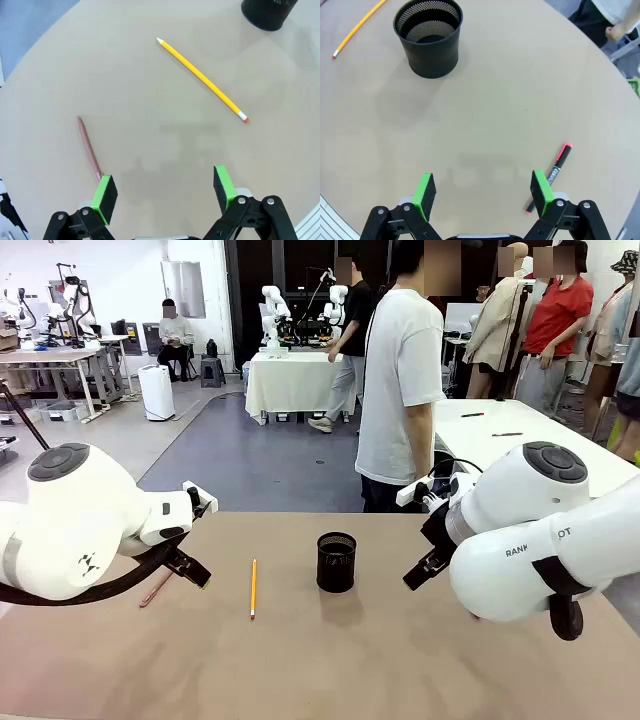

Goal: Place the pens into the pen holder.
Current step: Pick up a writing instrument from the table and place it into the Pen holder.

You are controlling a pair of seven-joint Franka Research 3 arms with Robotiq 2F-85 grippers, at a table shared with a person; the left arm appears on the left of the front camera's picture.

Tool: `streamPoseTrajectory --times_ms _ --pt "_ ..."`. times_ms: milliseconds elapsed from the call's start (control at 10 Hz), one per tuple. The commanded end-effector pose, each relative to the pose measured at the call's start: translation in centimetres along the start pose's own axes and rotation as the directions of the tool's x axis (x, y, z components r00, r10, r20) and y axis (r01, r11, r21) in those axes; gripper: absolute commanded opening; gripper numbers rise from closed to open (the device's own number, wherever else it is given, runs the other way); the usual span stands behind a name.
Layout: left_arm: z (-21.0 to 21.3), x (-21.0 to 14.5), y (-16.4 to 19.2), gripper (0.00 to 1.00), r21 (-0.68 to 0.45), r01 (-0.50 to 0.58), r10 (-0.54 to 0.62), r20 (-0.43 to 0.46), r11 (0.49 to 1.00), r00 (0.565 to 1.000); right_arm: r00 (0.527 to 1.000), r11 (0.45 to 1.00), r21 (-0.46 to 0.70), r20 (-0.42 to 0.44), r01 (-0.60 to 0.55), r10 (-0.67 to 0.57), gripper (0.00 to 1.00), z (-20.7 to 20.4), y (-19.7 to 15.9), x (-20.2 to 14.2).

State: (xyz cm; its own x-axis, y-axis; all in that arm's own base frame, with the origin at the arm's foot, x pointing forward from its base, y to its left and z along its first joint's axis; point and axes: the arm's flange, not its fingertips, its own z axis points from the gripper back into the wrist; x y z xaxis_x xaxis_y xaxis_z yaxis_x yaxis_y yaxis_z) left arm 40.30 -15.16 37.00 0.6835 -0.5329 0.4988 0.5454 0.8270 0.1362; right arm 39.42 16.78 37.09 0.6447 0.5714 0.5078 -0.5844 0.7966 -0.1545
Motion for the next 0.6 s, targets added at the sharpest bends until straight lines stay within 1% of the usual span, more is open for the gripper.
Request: streamPoseTrajectory --times_ms 0,500 --pt "0.02 0.01 0.00 1.00 0.000 0.000 0.000 0.000 1.000 1.000 1.000 1.000 0.000 0.000 0.000 0.000 1.00 0.00 0.00 0.00" --pt "0.02 0.01 0.00 1.00 0.000 0.000 0.000 0.000 1.000 1.000 1.000 1.000 0.000 0.000 0.000 0.000 1.00 0.00 0.00 0.00"
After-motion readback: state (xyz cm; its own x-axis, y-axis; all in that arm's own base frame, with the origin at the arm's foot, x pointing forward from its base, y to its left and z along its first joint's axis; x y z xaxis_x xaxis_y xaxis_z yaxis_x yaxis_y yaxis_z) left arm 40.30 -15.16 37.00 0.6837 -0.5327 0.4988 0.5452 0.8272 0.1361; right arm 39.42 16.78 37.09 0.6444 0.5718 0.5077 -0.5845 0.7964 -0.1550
